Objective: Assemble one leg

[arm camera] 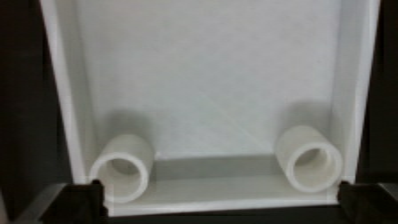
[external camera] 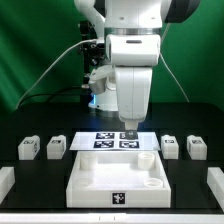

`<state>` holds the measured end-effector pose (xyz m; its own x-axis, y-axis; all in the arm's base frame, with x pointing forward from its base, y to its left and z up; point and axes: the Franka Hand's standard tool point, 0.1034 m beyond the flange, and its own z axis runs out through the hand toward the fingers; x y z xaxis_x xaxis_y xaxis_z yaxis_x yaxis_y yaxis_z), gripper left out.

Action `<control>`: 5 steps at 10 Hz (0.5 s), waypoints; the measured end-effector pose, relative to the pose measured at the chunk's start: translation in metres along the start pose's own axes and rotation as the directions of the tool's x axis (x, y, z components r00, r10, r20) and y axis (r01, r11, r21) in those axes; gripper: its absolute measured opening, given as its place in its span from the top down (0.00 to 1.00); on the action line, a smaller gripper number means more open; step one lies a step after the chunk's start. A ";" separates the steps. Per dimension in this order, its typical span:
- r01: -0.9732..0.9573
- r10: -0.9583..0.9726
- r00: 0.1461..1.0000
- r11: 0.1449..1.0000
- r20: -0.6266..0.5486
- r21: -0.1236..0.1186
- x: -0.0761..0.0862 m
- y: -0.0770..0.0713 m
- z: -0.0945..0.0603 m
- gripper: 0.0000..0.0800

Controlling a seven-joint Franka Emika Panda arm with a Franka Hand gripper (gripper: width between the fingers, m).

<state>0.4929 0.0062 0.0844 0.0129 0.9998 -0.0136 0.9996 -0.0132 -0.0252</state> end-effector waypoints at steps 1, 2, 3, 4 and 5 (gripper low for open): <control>-0.006 0.006 1.000 1.000 0.000 0.027 -0.004 -0.024 0.017 0.19; -0.016 0.016 1.000 0.999 -0.004 0.033 -0.007 -0.035 0.032 0.19; -0.023 0.024 1.000 0.999 -0.010 0.040 -0.008 -0.040 0.050 0.19; -0.029 0.030 0.999 0.998 -0.016 0.049 -0.009 -0.043 0.063 0.19; -0.037 0.037 0.999 0.998 -0.016 0.055 -0.011 -0.044 0.067 0.19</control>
Offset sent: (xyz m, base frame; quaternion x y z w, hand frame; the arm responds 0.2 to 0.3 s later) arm -0.0092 0.0026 -0.0558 -0.0143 0.0411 0.0176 0.9989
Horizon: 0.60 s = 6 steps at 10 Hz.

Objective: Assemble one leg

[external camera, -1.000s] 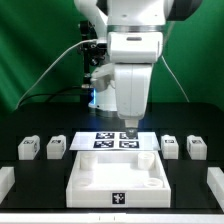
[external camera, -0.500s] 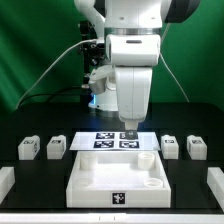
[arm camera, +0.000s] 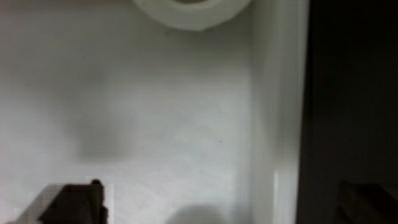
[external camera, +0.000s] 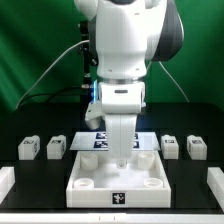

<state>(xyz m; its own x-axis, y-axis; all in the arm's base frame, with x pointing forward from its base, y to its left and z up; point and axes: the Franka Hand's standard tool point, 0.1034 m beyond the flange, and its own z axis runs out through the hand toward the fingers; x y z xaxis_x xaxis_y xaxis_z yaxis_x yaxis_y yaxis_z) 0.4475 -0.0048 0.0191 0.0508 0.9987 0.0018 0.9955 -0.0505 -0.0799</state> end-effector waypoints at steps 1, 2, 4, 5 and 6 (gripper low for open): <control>-0.003 0.003 1.000 1.000 0.000 -0.004 0.000 0.001 -0.002 0.19; -0.003 0.003 1.000 1.000 0.000 -0.002 0.000 0.000 -0.001 0.25; -0.003 0.003 1.000 1.000 0.000 -0.002 0.000 0.000 -0.001 0.47; -0.003 0.003 1.000 1.000 0.000 -0.001 0.000 0.000 -0.001 0.47; -0.003 0.003 1.000 1.000 0.000 -0.001 0.000 0.000 -0.001 0.72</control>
Offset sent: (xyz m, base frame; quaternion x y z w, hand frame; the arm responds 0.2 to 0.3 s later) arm 0.0000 0.0000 0.0000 0.0000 0.0000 0.0000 1.0000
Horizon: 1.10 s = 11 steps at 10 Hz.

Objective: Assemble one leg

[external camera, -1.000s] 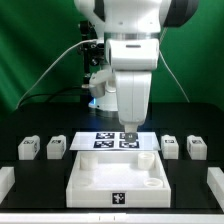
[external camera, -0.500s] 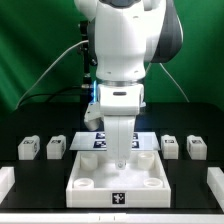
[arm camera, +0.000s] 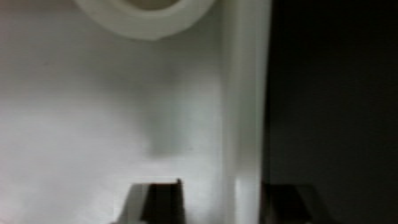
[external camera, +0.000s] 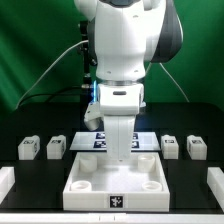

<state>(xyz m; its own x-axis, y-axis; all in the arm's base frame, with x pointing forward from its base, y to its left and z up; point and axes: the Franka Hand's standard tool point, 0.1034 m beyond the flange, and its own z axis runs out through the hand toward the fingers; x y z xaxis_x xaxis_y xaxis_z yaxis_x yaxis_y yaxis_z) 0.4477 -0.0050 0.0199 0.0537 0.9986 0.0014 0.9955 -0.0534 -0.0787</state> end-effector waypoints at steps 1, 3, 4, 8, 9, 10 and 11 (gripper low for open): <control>0.000 0.000 1.000 1.000 0.000 0.000 0.000 0.000 0.000 0.88; 0.000 0.000 1.000 1.000 0.000 -0.001 0.000 0.000 0.000 0.93; 0.000 0.000 1.000 1.000 0.000 -0.001 0.000 0.000 0.000 0.93; 0.000 0.000 1.000 1.000 0.000 -0.001 0.000 0.000 0.000 0.93; -0.001 0.001 1.000 1.000 0.000 -0.001 0.001 0.000 0.000 0.93; -0.012 0.012 1.000 1.000 -0.004 -0.004 0.012 0.004 0.000 0.93; 0.000 0.000 1.000 1.000 -0.012 -0.014 0.028 0.012 -0.002 0.93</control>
Offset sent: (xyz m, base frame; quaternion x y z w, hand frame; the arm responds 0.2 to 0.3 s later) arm 0.0000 0.0000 0.0000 0.0000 0.0000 0.0000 1.0000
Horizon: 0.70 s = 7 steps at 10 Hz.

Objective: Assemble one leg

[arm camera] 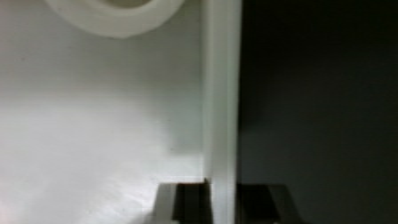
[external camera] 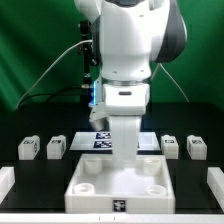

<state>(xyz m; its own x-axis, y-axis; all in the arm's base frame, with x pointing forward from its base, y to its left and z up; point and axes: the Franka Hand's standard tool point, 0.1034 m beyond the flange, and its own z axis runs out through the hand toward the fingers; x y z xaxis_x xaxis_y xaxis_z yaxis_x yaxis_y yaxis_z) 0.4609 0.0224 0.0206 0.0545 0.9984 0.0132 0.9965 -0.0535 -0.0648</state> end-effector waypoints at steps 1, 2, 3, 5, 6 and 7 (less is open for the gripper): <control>0.020 -0.021 1.000 1.000 -0.011 -0.012 0.016 0.009 -0.001 0.93; 0.037 -0.038 0.999 0.999 -0.022 -0.025 0.029 0.018 -0.003 0.93; 0.040 -0.041 0.999 0.999 -0.033 -0.034 0.042 0.026 -0.003 0.93; 0.047 -0.048 0.998 0.998 -0.042 -0.035 0.053 0.033 -0.001 0.93; 0.046 -0.048 0.998 0.998 -0.041 -0.032 0.053 0.033 -0.001 0.93; 0.040 -0.041 0.998 0.999 -0.041 -0.028 0.053 0.033 -0.001 0.93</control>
Offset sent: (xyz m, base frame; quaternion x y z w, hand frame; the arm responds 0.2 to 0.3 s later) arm 0.0429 0.0496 -0.0020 -0.0348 0.0225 -0.0176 0.9990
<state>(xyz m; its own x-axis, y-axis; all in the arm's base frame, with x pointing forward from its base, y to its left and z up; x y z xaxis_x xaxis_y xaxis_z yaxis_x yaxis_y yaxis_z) 0.4964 0.0739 0.0201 0.0158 0.9983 0.0566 0.9992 -0.0138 -0.0366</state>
